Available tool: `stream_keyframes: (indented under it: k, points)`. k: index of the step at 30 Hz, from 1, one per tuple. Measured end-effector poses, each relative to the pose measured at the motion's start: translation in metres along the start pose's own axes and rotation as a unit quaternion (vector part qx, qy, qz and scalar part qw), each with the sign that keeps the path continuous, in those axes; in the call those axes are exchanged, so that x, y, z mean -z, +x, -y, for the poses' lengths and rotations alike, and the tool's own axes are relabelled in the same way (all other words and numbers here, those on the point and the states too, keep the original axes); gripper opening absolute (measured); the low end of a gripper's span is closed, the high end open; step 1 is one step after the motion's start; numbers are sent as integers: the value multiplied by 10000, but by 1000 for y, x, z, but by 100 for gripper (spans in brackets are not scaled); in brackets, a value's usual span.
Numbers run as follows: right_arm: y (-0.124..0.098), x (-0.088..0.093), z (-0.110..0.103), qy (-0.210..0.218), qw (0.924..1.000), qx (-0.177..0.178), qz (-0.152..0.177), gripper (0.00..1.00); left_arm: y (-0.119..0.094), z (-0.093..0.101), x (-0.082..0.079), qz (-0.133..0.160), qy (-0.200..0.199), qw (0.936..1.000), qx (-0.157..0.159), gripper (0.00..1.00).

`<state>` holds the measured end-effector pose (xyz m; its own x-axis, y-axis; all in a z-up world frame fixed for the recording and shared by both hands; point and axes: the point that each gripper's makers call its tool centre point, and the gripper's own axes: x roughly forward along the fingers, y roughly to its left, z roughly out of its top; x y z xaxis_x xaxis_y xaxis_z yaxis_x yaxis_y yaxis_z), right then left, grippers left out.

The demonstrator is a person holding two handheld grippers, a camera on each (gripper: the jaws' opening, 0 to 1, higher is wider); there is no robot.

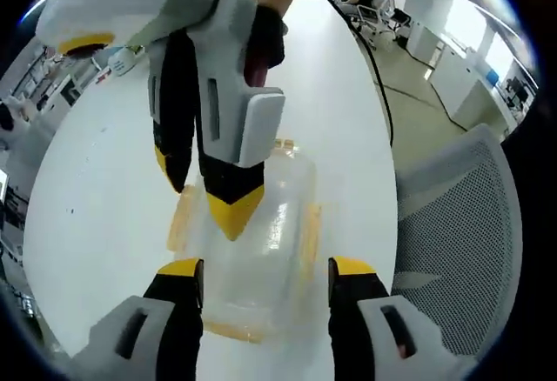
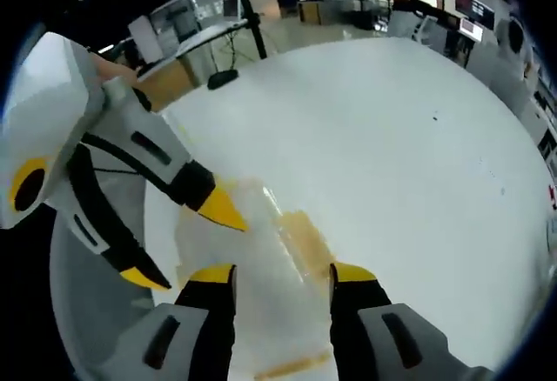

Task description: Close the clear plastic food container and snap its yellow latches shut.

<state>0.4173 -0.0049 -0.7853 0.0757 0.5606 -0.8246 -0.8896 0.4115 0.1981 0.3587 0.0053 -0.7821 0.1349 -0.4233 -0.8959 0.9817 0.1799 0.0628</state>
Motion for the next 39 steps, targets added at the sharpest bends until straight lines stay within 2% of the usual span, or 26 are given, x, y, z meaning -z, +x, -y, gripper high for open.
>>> stream_keyframes:
  k: [4, 9, 13, 15, 16, 20, 29, 39]
  points:
    - [0, 1, 0, -88, 10000, -22, -36, 41, 2, 1, 3, -46, 34, 10000, -47, 57]
    - [2, 1, 1, -153, 9998, -65, -121, 44, 6, -1, 0, -37, 190, 9993, -308, 58]
    - [7, 1, -1, -179, 9995, -210, -145, 53, 9, -4, -4, -17, 282, 9985, -462, 62]
    - [9, 5, 1, -260, 9990, -236, -278, 51, 11, -5, 0, -133, 394, 9978, -512, 61]
    - [9, 2, 0, -176, 9991, -315, -219, 50, 12, -5, 2, -159, 426, 9975, -541, 61]
    - [10, 2, -2, -131, 9987, -417, -244, 48, 12, -6, 0, -87, 432, 9970, -629, 61]
    - [9, 3, 0, -153, 9969, -666, -386, 43, 14, -7, -1, -148, 466, 9964, -698, 61]
    - [14, 5, -1, -147, 9919, -934, -848, 42, 16, -7, 0, -234, 494, 9952, -806, 59]
